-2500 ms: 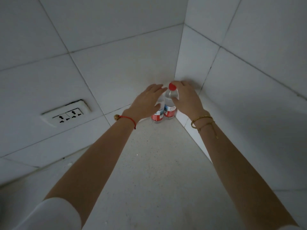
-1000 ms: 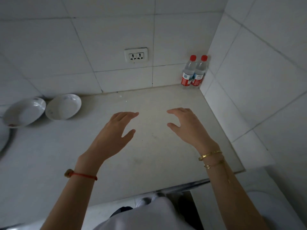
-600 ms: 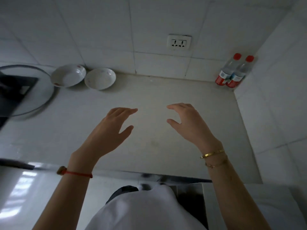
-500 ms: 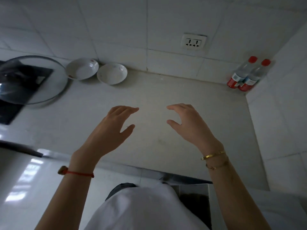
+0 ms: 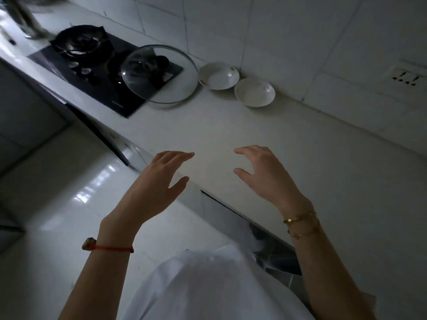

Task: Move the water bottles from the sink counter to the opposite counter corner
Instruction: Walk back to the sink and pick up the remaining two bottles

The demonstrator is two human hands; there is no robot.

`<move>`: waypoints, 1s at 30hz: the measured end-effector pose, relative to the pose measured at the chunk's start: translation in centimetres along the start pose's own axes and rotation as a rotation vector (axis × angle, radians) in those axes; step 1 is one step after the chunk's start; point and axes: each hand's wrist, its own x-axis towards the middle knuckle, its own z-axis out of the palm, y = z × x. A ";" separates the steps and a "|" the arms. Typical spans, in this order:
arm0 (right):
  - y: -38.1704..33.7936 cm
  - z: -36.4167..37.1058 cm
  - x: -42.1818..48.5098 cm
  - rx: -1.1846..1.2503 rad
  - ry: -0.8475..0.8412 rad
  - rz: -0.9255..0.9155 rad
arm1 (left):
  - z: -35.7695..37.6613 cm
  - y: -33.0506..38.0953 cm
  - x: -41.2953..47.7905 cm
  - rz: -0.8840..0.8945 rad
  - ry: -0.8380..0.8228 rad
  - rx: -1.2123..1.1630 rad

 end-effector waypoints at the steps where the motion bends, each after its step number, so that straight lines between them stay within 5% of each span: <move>1: -1.5 1.0 0.7 0.011 -0.016 -0.020 | -0.8 -1.5 -1.1 -0.031 0.006 0.006; 14: -19.8 13.3 8.9 0.030 -0.218 -0.377 | -8.3 -16.9 -14.7 -0.402 0.193 0.042; 30: -33.6 23.2 16.8 -0.028 -0.491 -0.728 | -10.9 -25.5 -21.1 -0.836 0.402 -0.060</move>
